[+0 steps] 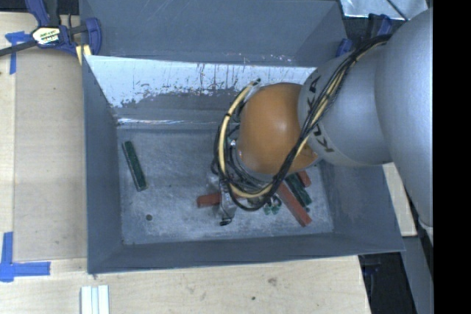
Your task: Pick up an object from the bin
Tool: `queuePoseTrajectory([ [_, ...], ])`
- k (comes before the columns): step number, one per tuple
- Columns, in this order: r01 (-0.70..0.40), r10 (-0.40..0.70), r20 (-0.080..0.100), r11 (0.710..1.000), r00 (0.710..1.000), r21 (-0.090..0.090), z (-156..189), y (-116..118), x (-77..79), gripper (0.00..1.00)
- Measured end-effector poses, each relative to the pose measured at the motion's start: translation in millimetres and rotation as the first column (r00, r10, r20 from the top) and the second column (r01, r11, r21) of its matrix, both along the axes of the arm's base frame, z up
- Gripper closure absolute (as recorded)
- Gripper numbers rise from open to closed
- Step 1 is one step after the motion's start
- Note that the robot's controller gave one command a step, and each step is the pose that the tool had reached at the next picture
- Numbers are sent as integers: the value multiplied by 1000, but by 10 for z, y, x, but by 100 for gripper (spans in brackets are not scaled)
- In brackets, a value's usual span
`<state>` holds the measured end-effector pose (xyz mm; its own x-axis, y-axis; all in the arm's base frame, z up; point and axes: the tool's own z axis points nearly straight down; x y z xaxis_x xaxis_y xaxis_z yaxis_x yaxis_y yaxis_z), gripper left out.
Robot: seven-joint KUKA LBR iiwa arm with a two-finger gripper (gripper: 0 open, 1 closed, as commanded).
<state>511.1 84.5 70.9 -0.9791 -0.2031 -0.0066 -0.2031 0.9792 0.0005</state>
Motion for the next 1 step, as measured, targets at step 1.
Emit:
queuePoseTrajectory([
  [1, -419, 419, 3, 908, 908, -5, 1625, -118, 227, 100],
])
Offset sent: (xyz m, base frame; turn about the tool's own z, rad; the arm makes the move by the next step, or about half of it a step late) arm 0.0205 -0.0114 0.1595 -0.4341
